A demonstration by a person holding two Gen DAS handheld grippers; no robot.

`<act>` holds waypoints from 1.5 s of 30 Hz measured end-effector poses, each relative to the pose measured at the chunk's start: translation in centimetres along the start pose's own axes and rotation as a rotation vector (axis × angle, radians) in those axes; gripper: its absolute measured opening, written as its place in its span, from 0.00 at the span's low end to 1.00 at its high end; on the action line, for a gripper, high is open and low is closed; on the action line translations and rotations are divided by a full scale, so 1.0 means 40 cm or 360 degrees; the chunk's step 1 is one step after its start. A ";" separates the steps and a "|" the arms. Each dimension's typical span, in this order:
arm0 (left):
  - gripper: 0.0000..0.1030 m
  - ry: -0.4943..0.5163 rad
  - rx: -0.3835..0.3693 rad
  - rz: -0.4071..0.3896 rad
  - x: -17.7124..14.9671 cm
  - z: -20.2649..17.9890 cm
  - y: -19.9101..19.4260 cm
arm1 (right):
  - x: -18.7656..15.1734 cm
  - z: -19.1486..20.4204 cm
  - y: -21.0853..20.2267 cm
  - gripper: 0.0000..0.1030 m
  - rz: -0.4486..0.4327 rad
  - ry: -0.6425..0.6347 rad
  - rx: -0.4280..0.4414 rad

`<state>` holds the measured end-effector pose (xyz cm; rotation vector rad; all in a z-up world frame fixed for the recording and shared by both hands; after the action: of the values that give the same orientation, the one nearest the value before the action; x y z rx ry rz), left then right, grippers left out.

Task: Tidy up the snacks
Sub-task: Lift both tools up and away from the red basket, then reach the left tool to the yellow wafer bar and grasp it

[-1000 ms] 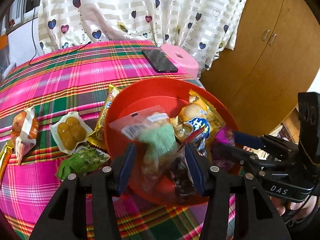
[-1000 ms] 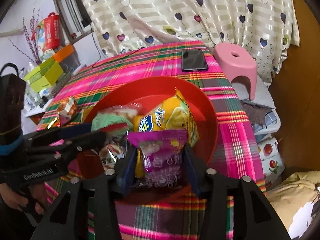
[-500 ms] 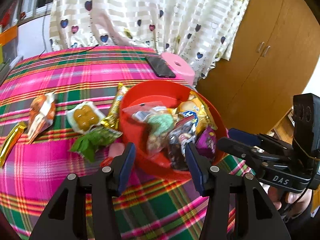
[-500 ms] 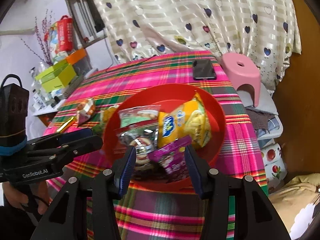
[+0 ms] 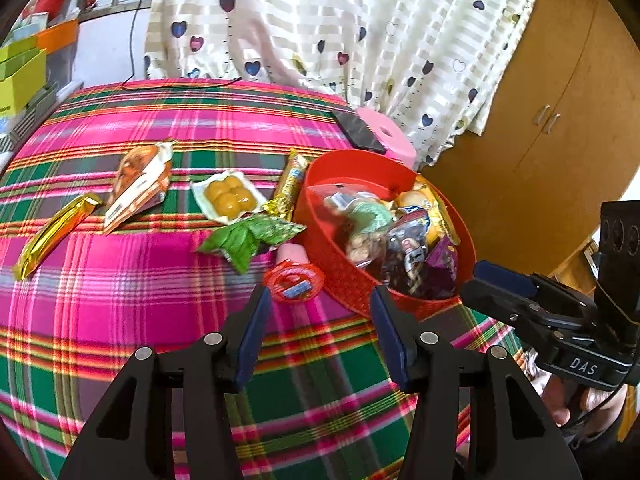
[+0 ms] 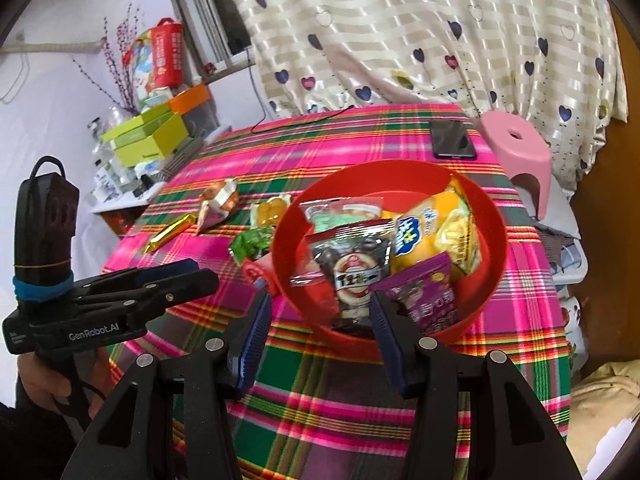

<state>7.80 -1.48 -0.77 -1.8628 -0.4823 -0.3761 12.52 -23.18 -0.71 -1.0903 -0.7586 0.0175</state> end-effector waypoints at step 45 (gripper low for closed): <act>0.51 -0.0354 0.0111 -0.0099 -0.028 0.266 -0.077 | 0.046 0.114 0.076 0.48 0.0091 -0.0143 0.0071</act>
<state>5.55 9.30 -2.31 -1.8332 -0.6970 -0.1909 12.37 -17.39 -1.06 -1.0742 -0.8042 0.1321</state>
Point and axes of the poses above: each gripper's, at about its wrist camera, not at the fingertips, and y roughly the way its jaws point, z to its left, x to its top, the point moved 4 cm from there along y, roughly the way its jaws point, and after that the axes turned 12 degrees about z, right-handed, at the moved point
